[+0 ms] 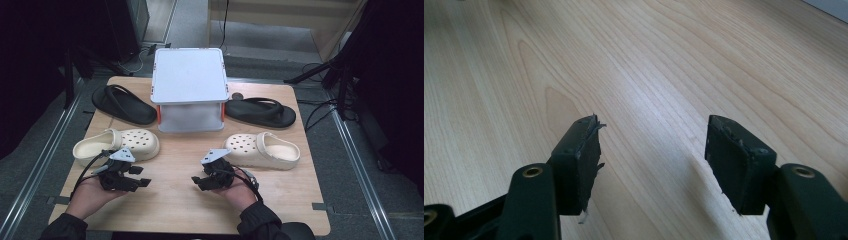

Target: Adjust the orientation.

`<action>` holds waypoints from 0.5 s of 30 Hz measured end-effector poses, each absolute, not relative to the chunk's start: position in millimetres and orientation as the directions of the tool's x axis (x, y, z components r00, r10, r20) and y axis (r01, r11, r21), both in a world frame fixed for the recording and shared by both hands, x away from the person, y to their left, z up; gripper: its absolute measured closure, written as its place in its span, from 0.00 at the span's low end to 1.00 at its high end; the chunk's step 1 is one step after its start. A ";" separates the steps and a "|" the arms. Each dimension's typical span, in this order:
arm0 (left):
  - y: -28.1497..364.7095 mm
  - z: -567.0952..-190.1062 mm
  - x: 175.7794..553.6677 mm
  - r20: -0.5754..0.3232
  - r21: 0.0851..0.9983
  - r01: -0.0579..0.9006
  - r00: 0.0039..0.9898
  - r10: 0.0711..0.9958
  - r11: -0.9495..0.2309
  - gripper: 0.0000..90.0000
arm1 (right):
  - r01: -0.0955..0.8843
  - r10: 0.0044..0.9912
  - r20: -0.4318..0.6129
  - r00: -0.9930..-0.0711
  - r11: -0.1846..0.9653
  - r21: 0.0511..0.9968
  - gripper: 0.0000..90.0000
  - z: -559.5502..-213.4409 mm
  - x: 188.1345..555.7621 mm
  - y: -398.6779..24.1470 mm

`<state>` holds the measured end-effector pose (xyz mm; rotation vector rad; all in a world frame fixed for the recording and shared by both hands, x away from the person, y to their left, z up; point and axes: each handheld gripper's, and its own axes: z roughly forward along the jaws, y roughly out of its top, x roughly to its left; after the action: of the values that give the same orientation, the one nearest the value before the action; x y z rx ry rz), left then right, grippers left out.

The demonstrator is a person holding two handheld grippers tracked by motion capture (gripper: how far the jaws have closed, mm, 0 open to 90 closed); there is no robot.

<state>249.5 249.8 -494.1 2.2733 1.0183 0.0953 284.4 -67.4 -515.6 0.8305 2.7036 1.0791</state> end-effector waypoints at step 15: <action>291.3 -480.8 246.5 -0.189 0.583 0.687 0.635 0.749 -0.435 0.47 | 0.435 0.490 0.117 -0.864 0.608 0.664 0.45 -515.9 287.6 -55.1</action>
<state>246.5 291.3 -480.8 2.2222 1.1162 0.1287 287.6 -55.1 -515.9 0.7915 2.7483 1.1024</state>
